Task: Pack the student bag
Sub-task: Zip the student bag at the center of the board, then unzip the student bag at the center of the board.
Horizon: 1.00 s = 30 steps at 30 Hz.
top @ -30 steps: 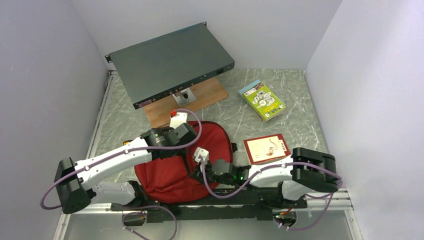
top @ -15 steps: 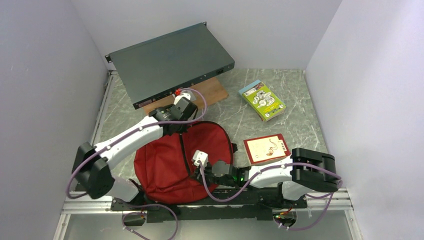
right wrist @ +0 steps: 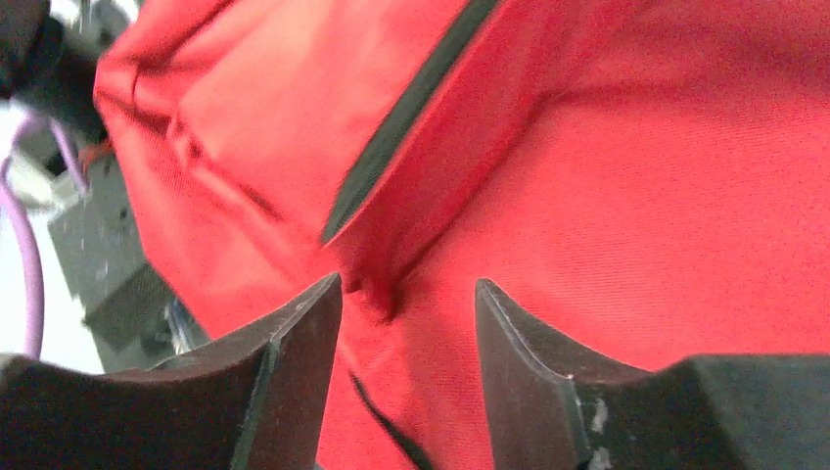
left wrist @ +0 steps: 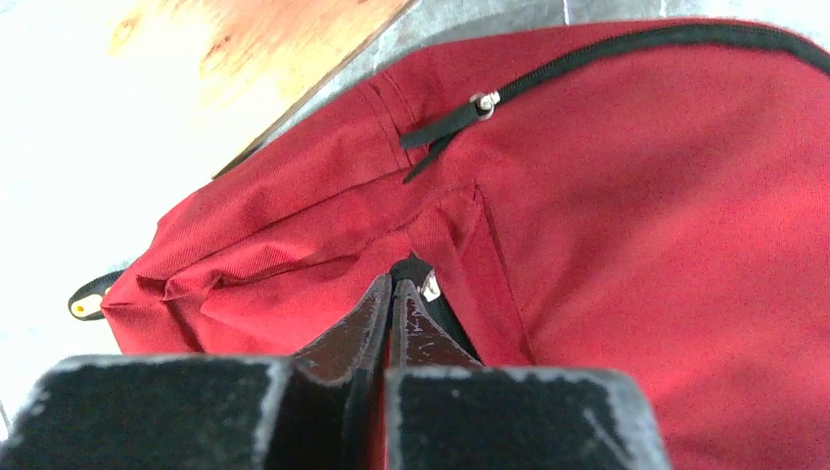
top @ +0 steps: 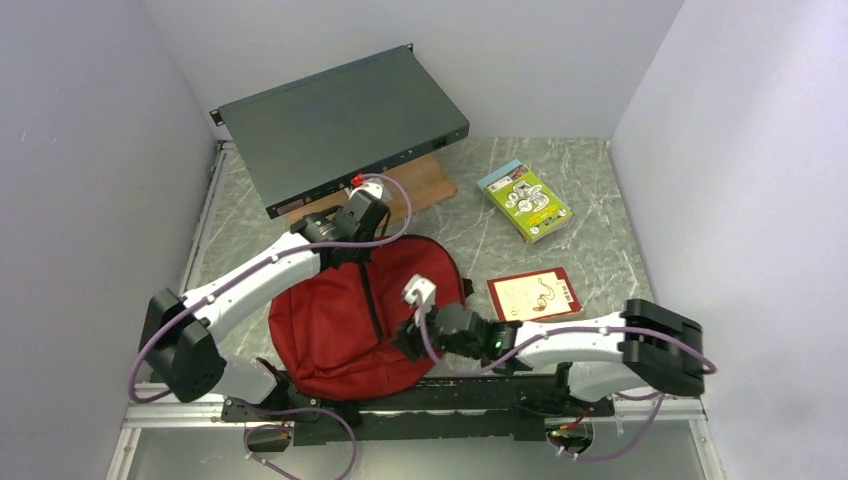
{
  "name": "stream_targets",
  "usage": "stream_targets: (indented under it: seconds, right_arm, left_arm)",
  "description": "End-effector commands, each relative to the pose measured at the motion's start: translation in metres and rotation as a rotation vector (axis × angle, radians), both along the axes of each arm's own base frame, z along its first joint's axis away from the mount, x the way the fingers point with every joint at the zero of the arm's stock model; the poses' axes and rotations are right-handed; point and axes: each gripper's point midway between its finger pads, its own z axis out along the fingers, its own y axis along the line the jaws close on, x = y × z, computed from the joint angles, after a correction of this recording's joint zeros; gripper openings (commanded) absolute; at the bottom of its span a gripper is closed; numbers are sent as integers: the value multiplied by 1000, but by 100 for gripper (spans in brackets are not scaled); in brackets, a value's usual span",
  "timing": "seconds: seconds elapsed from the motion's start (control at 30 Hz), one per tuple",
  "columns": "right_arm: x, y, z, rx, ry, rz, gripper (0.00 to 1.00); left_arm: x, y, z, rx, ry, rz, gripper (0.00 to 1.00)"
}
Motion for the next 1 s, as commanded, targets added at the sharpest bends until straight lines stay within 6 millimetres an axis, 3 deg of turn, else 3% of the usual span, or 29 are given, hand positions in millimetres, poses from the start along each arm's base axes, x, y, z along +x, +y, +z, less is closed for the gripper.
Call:
stream_targets:
  seconds: [0.0,0.07,0.23,0.37,0.43,0.6,0.7,0.83,0.97]
  right_arm:
    - [35,-24,39,109,59,-135,58]
    - [56,-41,49,127,75,-211,64]
    - [82,-62,60,171,141,-287,68]
    - [99,-64,70,262,216,-321,68]
    - [107,-58,75,295,222,-323,64]
    - [132,-43,83,278,210,-332,60]
    - [148,-35,82,271,199,-348,59]
    - [172,-27,81,287,213,-416,59]
    - [186,-4,86,351,170,-359,58]
  left_arm:
    - [-4,-2,24,-110,-84,-26,10]
    - [-11,-1,22,-131,-71,-30,23]
    - [-30,-5,18,-207,-44,-66,60]
    - [-42,-17,15,-317,-17,-83,92]
    - [-43,-26,5,-360,2,-81,99]
    - [-40,-19,-36,-289,65,-6,99]
    - [-44,-7,-62,-232,98,52,94]
    - [-56,7,-84,-244,100,117,65]
    - [-60,6,-91,-349,44,142,35]
